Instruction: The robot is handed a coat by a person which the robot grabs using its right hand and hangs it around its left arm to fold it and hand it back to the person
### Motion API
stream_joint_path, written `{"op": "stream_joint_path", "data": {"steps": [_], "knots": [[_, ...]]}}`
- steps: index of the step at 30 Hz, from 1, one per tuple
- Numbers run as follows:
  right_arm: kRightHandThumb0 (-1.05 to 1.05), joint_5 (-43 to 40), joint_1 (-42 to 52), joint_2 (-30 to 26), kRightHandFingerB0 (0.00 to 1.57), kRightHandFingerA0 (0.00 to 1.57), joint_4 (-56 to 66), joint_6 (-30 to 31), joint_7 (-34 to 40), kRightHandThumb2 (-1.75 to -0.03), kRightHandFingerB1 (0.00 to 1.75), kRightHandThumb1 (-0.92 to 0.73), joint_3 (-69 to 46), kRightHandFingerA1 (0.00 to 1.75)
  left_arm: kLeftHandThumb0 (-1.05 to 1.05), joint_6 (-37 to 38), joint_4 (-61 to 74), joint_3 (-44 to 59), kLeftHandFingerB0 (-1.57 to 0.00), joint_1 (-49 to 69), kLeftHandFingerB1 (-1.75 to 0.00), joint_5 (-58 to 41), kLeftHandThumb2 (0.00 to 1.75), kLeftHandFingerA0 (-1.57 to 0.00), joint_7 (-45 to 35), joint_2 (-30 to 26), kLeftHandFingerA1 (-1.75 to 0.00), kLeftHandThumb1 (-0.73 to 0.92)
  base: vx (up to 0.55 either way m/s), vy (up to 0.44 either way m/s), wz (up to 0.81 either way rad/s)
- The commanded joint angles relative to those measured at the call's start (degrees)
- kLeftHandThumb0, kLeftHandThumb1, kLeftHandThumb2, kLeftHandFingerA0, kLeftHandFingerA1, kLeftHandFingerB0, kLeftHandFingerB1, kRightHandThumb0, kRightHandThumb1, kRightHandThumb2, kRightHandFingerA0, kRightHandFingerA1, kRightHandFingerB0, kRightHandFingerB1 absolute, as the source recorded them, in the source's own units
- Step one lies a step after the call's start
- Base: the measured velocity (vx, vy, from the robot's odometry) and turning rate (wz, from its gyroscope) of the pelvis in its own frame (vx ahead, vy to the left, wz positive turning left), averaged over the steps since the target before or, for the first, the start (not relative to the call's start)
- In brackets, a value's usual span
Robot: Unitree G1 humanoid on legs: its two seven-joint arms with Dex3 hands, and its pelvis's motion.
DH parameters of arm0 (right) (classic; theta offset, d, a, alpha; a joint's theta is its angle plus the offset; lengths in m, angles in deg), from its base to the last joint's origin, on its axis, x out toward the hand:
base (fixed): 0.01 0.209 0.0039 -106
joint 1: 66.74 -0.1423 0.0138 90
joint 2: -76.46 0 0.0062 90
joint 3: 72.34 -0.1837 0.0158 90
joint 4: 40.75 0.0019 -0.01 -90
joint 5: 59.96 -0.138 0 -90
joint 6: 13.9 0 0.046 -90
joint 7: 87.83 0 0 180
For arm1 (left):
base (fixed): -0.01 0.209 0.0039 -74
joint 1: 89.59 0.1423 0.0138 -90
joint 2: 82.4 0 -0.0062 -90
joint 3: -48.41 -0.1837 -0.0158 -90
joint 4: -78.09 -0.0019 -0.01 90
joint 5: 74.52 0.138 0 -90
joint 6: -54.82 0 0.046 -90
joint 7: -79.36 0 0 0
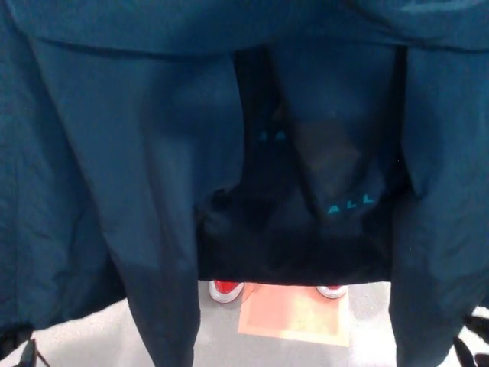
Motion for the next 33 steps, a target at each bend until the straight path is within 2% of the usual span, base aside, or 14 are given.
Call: {"op": "stream_joint_path", "data": {"steps": [1,4,7,9,14,15,16,23,27,28,29,30,32,33], "knots": [[-0.76,-3.07,2.46,0.22,0.10,0.03,4.25,-7.07,-2.32,-1.02,0.28,-0.71,-2.22,0.35,-0.72,6.34,-0.02,0.75,-0.05,0.11,-0.35,-2.33,1.08,-0.03,-5.48,0.84,-0.34,0.71,0.00,0.000,0.00],[-0.77,-3.57,5.29,1.03,0.11,0.03,9.37,-8.36,-2.92,-1.01,0.29,-0.71,-2.64,0.35,-0.72,7.40,0.56,1.05,-0.04,0.51,-0.36,-2.81,1.08,-0.02,-5.54,1.60,-0.34,0.71,0.00,0.000,0.00],[-0.73,-3.12,11.59,1.29,0.07,0.02,19.73,-10.06,-2.81,-1.04,0.35,-0.70,-1.90,0.42,-0.85,6.30,2.33,0.68,-0.07,1.17,-0.22,-2.45,1.10,-0.07,-4.72,2.05,-0.21,0.81,0.00,0.000,0.00],[-0.77,-2.43,15.13,1.13,0.11,0.03,25.58,-10.79,-2.43,-1.04,0.36,-0.72,-1.43,0.42,-0.79,6.74,3.44,0.78,-0.05,1.68,-0.26,-2.67,1.10,-0.05,-4.77,2.47,-0.26,0.80,0.00,0.000,0.00],[-0.73,-2.70,26.73,1.64,0.03,0.11,46.82,-10.48,-2.70,-1.04,0.38,-0.71,-0.77,0.45,-0.79,7.29,6.30,0.17,-0.05,2.20,-0.27,-2.33,1.11,-0.05,-5.27,2.75,-0.26,0.81,0.05,0.002,0.01],[-0.71,-3.05,30.18,1.72,0.12,0.16,52.37,-10.61,-3.14,-0.67,0.26,-0.90,-0.55,0.30,-0.81,6.45,6.49,0.48,-0.06,2.10,-0.26,-2.88,1.09,-0.06,-5.48,3.13,-0.24,0.81,0.00,0.000,0.00],[-0.35,-4.70,33.65,1.69,0.00,0.00,58.77,-11.75,-4.38,-1.11,0.47,-0.56,-0.25,0.48,-0.78,6.39,6.58,0.62,-0.06,2.12,-0.30,-2.98,1.08,-0.05,-5.06,3.41,-0.28,0.78,0.00,0.000,0.00],[-0.34,-8.66,43.32,0.95,0.00,0.00,86.77,-20.72,-4.66,-1.12,0.47,-0.58,-1.26,0.48,-0.79,6.03,6.21,0.13,-0.06,2.42,-0.28,-2.03,1.09,-0.06,-4.93,2.62,-0.27,0.78,0.00,0.000,0.00],[-0.36,-12.08,42.28,-0.06,0.00,0.00,97.69,-21.13,-4.47,-1.09,0.48,-0.52,-4.30,0.49,-0.79,7.12,5.15,1.01,-0.08,1.95,-0.27,-3.24,1.11,0.00,-6.69,2.58,-0.24,0.81,0.00,0.000,0.00],[-0.77,-13.23,41.91,-0.58,0.02,0.05,99.29,-21.02,-4.78,-1.05,0.37,-0.68,-4.91,0.45,-0.84,7.14,5.17,0.85,-0.09,2.15,-0.26,-2.89,1.11,-0.04,-6.22,2.42,-0.22,0.83,0.00,0.000,0.00],[-0.82,-15.18,41.16,-1.29,0.11,0.03,100.68,-21.21,-5.23,-1.04,0.33,-0.67,-5.51,0.39,-0.79,7.11,5.08,0.54,-0.05,2.08,-0.27,-2.30,1.12,-0.05,-5.51,2.15,-0.26,0.82,0.00,0.000,0.00],[-0.75,-18.09,40.21,-2.13,0.04,0.02,102.86,-21.05,-5.62,-1.05,0.34,-0.62,-6.35,0.38,-0.82,7.08,4.93,0.10,-0.05,1.91,-0.24,-1.51,1.12,-0.05,-4.72,1.78,-0.23,0.84,0.00,0.000,0.00],[-0.83,-18.71,37.93,-0.83,0.03,0.12,107.03,-20.00,-3.30,-1.03,0.39,-0.63,-7.88,0.46,-0.80,7.50,4.73,-0.04,-0.02,1.88,-0.21,-1.43,1.14,-0.02,-5.64,1.29,-0.21,0.86,0.00,0.000,0.00],[-0.81,-18.53,36.89,-1.09,0.11,0.14,108.29,-19.39,-2.95,-0.66,0.24,-0.81,-8.97,0.28,-0.79,7.16,4.57,0.17,0.00,1.59,-0.20,-1.73,1.15,0.00,-5.98,1.26,-0.20,0.86,0.00,0.000,0.00]]}}
